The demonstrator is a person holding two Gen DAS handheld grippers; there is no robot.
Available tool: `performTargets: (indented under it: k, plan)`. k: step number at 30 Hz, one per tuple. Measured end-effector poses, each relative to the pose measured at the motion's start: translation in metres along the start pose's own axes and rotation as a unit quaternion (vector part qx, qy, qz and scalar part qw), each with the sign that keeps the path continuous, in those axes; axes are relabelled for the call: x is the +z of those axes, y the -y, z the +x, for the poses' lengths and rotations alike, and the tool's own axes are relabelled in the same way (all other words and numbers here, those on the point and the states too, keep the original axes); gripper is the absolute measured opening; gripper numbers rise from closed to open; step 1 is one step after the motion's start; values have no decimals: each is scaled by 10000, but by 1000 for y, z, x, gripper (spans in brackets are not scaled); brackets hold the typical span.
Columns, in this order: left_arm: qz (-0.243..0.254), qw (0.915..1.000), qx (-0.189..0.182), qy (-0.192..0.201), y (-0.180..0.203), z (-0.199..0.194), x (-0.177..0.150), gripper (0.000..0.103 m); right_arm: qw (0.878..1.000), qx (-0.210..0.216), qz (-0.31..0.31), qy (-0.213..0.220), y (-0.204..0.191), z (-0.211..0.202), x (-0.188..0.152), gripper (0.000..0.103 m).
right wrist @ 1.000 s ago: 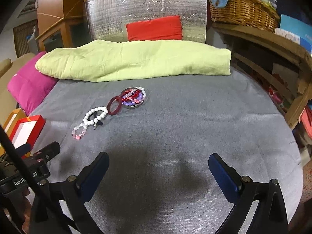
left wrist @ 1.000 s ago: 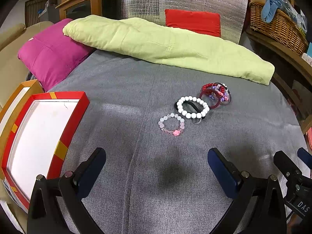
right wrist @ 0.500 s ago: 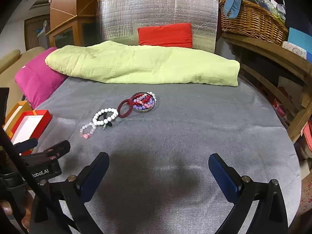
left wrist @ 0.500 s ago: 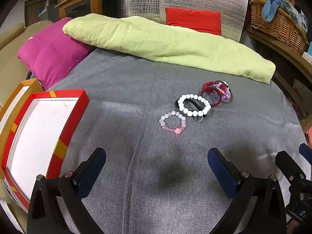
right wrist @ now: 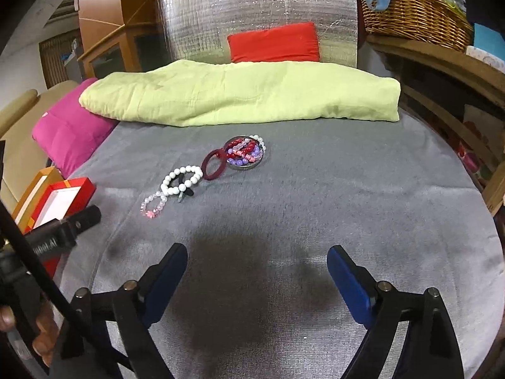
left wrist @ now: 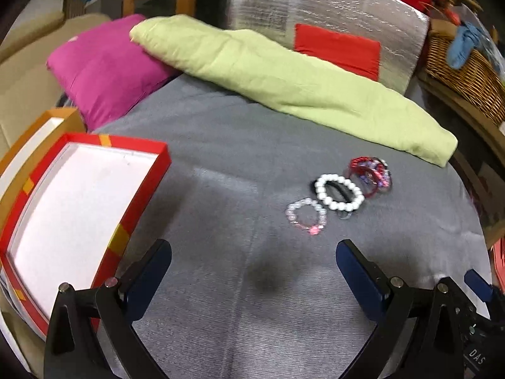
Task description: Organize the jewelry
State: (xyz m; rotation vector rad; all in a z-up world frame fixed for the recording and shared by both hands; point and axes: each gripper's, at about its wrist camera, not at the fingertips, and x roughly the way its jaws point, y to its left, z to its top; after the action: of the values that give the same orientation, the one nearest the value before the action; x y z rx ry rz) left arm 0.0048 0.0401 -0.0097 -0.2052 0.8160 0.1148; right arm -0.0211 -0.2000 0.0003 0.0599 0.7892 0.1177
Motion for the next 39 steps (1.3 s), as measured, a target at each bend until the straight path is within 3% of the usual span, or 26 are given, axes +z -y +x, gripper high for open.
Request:
performTargets:
  k: [4, 8, 10, 13, 19, 24, 27, 33, 38, 39]
  plan:
    - [112, 9999, 52, 41, -6, 7, -3, 103, 9999, 103, 50, -130, 1, 6, -3, 91]
    - [282, 9996, 20, 48, -6, 17, -7, 103, 9993, 244, 33, -282, -2, 12, -3, 76]
    - [196, 9995, -179, -173, -7, 24, -4, 103, 9981, 409, 126, -439, -3, 18, 0, 72]
    - [116, 9993, -323, -171, -6, 23, 1, 103, 9954, 629, 315, -643, -5, 29, 13, 71]
    - [43, 9987, -465, -220, -10, 23, 5, 103, 9781, 1484, 986, -1076, -21, 68, 58, 71]
    - [-170, 9980, -555, -267, -16, 24, 8, 103, 9615, 1719, 1510, -1522, -28, 110, 78, 68]
    - [-180, 9976, -606, -274, -14, 25, 9, 103, 9519, 1777, 1796, -1734, -27, 129, 80, 59]
    - [-104, 9976, -617, -290, -11, 26, 10, 103, 9465, 1729, 1973, -1881, -27, 152, 82, 46]
    - [-73, 9977, -582, -349, -9, 31, 8, 103, 9408, 1860, 2089, -1914, -28, 162, 81, 13]
    - [-66, 9977, -572, -348, -9, 31, 9, 103, 9426, 1866, 2081, -1825, -27, 158, 81, 12]
